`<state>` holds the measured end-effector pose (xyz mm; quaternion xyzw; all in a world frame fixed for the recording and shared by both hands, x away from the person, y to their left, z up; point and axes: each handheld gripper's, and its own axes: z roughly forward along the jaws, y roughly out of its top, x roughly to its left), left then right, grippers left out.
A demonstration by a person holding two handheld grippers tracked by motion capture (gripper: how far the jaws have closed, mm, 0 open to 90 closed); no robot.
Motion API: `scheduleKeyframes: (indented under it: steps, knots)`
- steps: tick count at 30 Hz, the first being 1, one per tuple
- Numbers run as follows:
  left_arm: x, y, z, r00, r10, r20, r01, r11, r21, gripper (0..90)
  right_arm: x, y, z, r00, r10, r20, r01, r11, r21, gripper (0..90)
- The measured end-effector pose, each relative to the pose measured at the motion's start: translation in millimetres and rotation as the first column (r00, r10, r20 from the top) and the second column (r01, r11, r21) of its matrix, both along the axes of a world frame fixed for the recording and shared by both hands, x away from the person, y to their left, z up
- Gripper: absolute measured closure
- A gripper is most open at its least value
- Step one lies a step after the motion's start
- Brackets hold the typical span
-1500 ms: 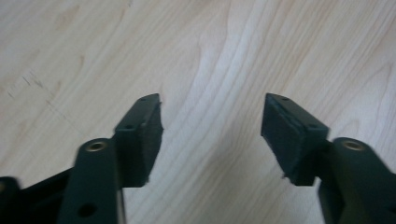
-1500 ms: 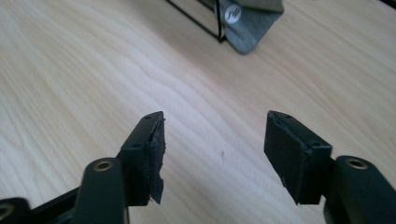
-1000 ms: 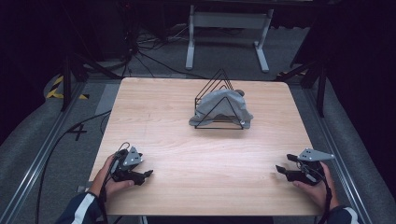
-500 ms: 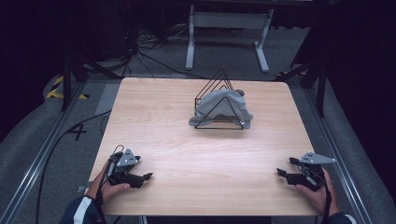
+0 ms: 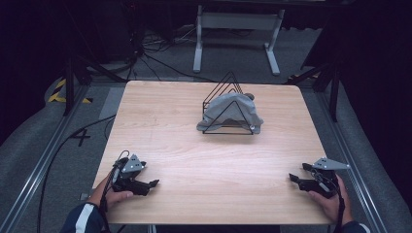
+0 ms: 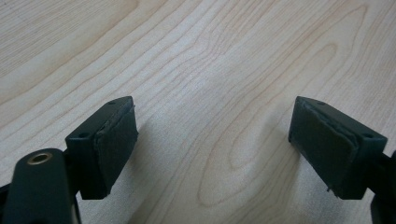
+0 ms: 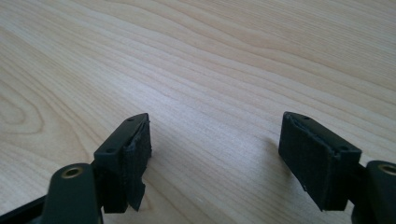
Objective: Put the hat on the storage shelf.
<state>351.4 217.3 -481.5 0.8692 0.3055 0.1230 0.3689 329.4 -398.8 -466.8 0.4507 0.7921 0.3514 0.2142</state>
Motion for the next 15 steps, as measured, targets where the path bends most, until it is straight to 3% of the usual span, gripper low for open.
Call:
scheduleKeyframes:
  steps: [15]
  knots:
    - [-0.1,0.0,0.0,1.0,0.001,0.0,-0.001,1.0,0.0,15.9,1.7,0.1,-0.2,0.9999,-0.012,0.001,0.012,1.0,0.004,25.1]
